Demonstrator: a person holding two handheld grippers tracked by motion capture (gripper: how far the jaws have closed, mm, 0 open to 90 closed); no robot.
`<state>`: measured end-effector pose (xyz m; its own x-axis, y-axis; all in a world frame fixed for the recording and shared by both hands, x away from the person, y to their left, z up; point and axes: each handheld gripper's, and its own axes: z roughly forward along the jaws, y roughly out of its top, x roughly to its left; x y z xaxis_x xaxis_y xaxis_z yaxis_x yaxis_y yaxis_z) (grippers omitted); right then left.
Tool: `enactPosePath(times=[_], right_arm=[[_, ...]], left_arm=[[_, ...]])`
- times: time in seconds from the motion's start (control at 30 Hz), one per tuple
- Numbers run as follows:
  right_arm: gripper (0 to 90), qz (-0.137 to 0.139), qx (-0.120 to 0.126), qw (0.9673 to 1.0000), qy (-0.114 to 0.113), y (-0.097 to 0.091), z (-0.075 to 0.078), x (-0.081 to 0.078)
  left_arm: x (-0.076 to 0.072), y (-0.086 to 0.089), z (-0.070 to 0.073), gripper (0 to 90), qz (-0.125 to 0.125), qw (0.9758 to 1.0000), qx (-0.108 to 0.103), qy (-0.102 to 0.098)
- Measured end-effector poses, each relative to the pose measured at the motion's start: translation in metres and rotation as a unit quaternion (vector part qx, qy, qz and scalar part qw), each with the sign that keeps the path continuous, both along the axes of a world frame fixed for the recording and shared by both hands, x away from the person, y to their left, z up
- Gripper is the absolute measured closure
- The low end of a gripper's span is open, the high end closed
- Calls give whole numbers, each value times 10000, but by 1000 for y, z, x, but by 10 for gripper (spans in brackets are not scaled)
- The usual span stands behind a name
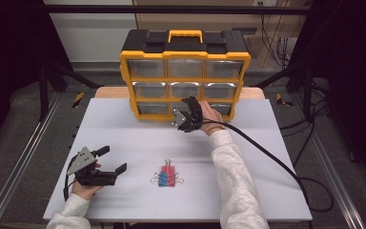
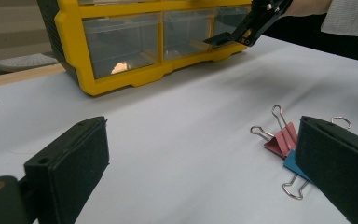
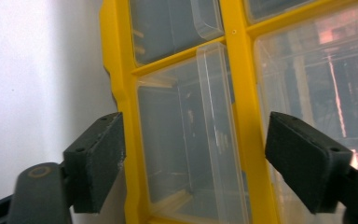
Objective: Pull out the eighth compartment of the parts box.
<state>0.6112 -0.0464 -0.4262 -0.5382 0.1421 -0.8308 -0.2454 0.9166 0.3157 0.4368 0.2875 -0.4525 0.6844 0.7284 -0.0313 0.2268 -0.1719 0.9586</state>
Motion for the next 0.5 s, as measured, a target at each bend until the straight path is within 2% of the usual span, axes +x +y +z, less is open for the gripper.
enactPosePath(times=[0.4, 0.5], right_arm=[[368, 7, -125, 9991, -402, 3, -8, 2], [408, 10, -173, 9990, -405, 3, -9, 3]], left_arm=[[0, 1, 0, 25, 0, 10000, -5, 4], [0, 1, 0, 25, 0, 10000, -9, 8]])
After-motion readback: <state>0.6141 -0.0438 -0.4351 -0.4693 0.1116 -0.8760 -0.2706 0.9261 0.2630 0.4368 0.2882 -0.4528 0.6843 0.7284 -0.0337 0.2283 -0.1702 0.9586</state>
